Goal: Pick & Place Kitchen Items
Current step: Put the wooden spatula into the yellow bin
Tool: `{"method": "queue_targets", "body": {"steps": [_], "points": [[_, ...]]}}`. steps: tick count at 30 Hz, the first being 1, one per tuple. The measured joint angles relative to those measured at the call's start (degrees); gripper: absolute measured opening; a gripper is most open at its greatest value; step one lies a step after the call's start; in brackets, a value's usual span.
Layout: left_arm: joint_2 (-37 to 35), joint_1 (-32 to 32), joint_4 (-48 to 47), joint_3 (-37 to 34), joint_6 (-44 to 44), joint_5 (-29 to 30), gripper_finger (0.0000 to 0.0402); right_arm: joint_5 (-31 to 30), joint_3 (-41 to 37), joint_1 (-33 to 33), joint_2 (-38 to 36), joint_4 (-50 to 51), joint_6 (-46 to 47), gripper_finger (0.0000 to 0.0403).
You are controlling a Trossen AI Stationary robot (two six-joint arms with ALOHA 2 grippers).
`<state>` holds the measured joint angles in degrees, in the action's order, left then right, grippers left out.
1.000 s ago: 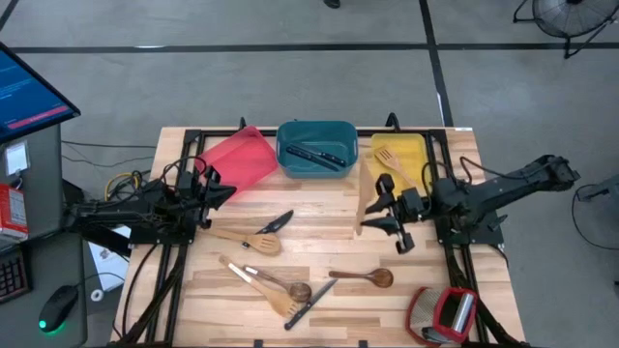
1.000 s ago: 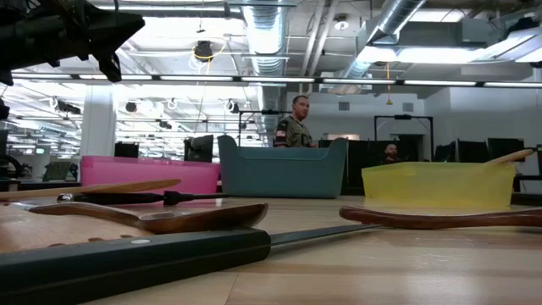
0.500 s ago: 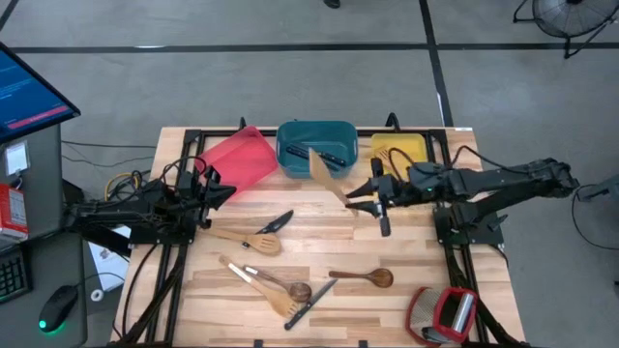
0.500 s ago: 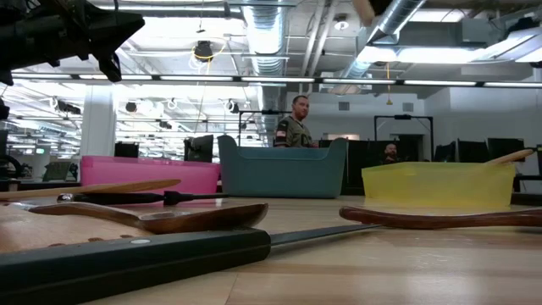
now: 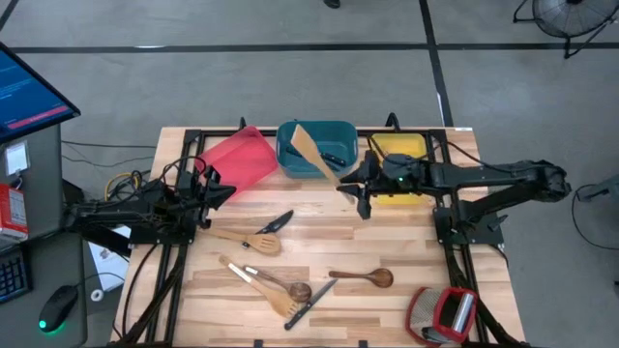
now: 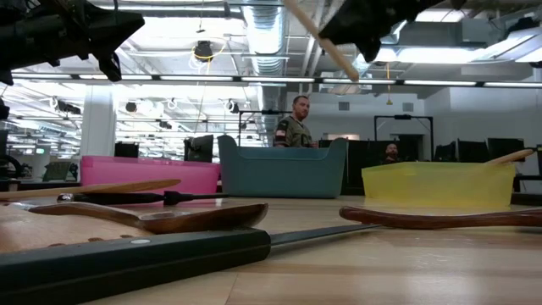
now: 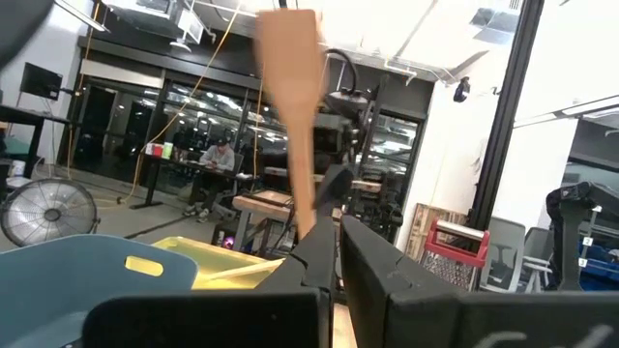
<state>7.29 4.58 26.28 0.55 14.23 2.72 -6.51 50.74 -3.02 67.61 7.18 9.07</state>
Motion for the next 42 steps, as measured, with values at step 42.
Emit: {"method": "queue_targets", "body": {"steps": [42], "points": [[0.00, 0.00, 0.31, -0.01, -0.01, 0.02, 0.0003, -20.41, 13.13, -6.99, -0.42, 74.75, 40.78, 0.0088]]}}
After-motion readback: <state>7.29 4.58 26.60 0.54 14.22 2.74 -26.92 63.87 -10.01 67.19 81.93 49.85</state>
